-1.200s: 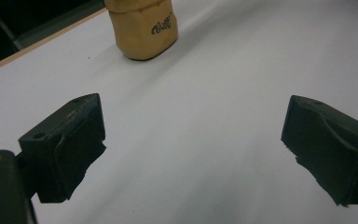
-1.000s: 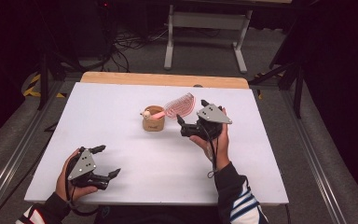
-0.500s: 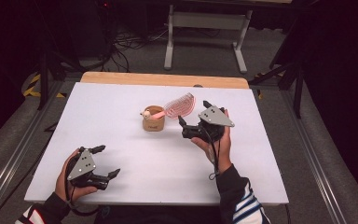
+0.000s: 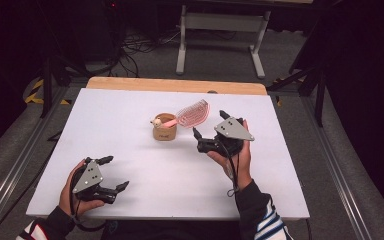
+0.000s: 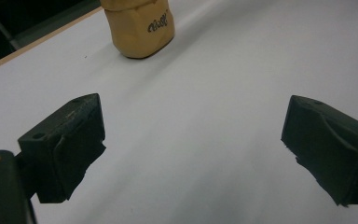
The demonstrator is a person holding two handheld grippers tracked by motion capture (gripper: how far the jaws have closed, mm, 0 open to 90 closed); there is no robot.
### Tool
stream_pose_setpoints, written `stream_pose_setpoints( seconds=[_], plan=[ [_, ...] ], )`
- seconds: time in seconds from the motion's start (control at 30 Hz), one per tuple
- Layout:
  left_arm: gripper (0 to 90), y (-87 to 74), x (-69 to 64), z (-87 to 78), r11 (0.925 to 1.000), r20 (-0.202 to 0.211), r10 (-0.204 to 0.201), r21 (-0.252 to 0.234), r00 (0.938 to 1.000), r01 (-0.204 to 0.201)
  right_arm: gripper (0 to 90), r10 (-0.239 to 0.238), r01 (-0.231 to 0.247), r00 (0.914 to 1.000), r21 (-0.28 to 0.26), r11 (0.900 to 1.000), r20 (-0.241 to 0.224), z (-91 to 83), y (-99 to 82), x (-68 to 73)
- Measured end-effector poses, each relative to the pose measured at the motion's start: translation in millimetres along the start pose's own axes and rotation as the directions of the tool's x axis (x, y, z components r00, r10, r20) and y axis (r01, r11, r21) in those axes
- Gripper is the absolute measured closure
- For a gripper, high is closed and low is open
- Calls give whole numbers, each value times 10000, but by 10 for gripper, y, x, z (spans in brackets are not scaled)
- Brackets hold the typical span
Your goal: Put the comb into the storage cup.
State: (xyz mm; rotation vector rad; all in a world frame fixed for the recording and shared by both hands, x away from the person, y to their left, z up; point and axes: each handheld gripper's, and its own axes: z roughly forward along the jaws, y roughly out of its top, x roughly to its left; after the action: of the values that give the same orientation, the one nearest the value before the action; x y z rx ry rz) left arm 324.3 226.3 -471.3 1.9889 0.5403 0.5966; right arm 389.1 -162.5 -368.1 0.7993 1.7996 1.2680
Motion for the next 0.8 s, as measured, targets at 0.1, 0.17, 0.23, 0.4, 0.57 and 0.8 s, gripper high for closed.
stream_pose_setpoints(
  seconds=[0.1,0.17,0.23,0.4,0.57,0.8],
  plan=[
    [71,0,1,2,10000,3,13,19,10000,-13,48,-10,10,10000,-46,10000,-31,-28,-10,-6],
    [71,-2,1,3,10000,8,-3,12,10000,3,49,-56,56,10000,21,10000,-12,-48,-11,-5],
    [70,-2,1,3,10000,0,-5,13,10000,5,52,-76,76,10000,-25,10000,-37,-66,-12,-4],
    [70,-1,0,3,10000,10,-9,15,10000,9,54,-234,234,9997,-50,9997,-72,-128,-16,19],
    [70,0,0,2,10000,10,16,29,10000,-16,54,-357,357,9993,-23,9994,-96,-174,-29,33],
    [70,2,-2,3,10000,-42,52,21,10000,-52,55,-642,642,9976,4,9979,-264,-235,-52,55]
  ],
)
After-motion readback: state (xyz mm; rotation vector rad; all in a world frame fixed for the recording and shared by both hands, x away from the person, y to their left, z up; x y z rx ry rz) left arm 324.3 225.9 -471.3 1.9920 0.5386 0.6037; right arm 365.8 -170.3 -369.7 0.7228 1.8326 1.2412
